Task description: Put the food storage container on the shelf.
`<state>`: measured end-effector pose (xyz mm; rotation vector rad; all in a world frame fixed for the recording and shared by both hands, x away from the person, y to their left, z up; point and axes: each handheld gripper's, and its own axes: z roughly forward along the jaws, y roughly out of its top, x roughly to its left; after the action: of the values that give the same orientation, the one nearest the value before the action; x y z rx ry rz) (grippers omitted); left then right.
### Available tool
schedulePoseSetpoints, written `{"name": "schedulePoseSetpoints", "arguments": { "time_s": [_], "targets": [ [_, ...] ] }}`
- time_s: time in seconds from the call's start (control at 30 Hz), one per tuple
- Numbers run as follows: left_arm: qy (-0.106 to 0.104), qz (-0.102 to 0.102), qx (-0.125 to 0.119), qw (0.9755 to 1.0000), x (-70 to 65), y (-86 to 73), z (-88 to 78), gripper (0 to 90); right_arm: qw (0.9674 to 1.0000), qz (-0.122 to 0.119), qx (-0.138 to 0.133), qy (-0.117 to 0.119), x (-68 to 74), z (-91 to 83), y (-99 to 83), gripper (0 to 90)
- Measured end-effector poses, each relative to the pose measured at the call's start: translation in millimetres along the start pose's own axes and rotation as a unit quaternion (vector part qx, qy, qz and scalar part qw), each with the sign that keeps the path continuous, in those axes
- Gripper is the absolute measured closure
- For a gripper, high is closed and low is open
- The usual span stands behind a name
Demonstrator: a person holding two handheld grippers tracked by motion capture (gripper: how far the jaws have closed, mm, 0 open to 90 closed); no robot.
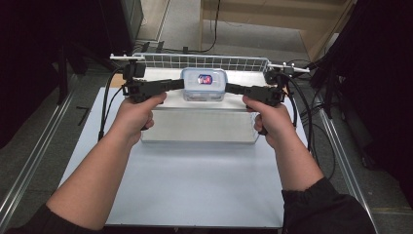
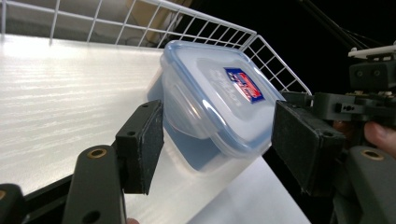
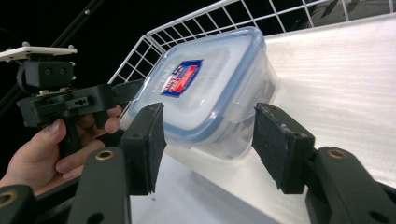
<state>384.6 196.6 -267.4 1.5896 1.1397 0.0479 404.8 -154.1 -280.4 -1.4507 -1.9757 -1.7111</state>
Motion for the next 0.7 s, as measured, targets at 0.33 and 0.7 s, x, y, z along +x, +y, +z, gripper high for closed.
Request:
{"name": "schedulePoseSetpoints", "arguments": {
  "time_s": [0.33, 0.7],
  "targets": [
    [0.036, 0.066, -0.027, 0.9968, -11.0, -26.5, -25.0, 33.0, 0.9976, -0.059, -0.003, -0.035, 17.2, -10.6, -25.5, 38.7],
    [0.038, 0.120, -0.041, 0.9912, -13.8, -78.3, -43.1, 32.4, 0.9892, -0.127, -0.029, -0.066, 19.2, -24.1, -70.6, 37.7]
  ]
}}
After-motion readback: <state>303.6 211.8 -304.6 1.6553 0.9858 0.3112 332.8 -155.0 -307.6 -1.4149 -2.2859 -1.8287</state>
